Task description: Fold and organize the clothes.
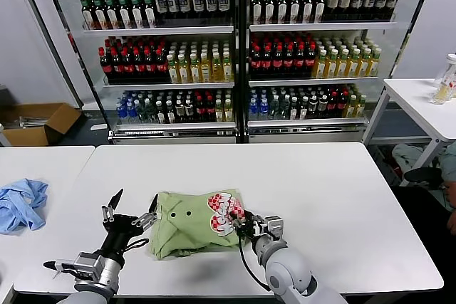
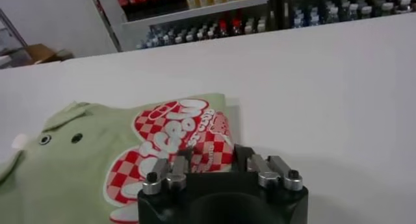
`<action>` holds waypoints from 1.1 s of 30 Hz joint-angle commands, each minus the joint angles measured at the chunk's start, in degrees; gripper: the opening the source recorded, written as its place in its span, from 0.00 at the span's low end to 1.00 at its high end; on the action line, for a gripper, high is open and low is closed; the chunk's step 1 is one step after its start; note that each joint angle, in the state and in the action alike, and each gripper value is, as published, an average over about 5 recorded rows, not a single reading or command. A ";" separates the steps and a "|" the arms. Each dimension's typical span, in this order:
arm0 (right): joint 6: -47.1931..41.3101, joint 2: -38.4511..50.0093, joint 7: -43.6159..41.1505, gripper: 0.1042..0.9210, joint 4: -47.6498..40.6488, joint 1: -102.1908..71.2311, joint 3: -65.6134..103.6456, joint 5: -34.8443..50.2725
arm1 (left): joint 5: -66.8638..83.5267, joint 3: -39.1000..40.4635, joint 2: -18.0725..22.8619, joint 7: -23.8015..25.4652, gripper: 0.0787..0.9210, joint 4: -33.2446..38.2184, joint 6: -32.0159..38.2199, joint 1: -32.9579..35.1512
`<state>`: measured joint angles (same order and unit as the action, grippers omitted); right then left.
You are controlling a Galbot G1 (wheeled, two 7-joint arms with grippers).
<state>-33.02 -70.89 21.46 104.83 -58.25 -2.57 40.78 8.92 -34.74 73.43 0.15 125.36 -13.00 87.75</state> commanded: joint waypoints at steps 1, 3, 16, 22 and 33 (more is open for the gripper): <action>-0.07 -0.58 -1.56 0.42 -0.29 0.63 -0.50 1.59 | -0.84 -1.16 -0.24 0.20 0.88 -0.11 0.41 0.58; -0.05 -0.16 -2.02 0.35 1.25 0.22 0.73 1.01 | -0.86 -1.28 -0.29 0.20 0.88 -0.26 0.43 0.59; -0.09 11.94 -8.19 0.01 16.12 -11.52 17.19 -7.69 | -9.43 0.26 -0.54 1.57 0.88 -5.11 7.68 -1.35; 0.41 13.03 -10.84 0.01 13.84 -13.77 22.14 -12.83 | -8.56 1.98 0.28 2.53 0.88 -7.91 9.34 -3.92; 2.39 11.07 -9.36 0.17 16.69 -18.42 22.79 -22.31 | -8.17 1.01 -0.18 4.80 0.88 -9.41 12.03 -4.63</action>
<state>-31.85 -61.14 13.23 117.31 -71.29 14.85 26.92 1.92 -33.32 73.61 3.48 117.81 -4.23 84.15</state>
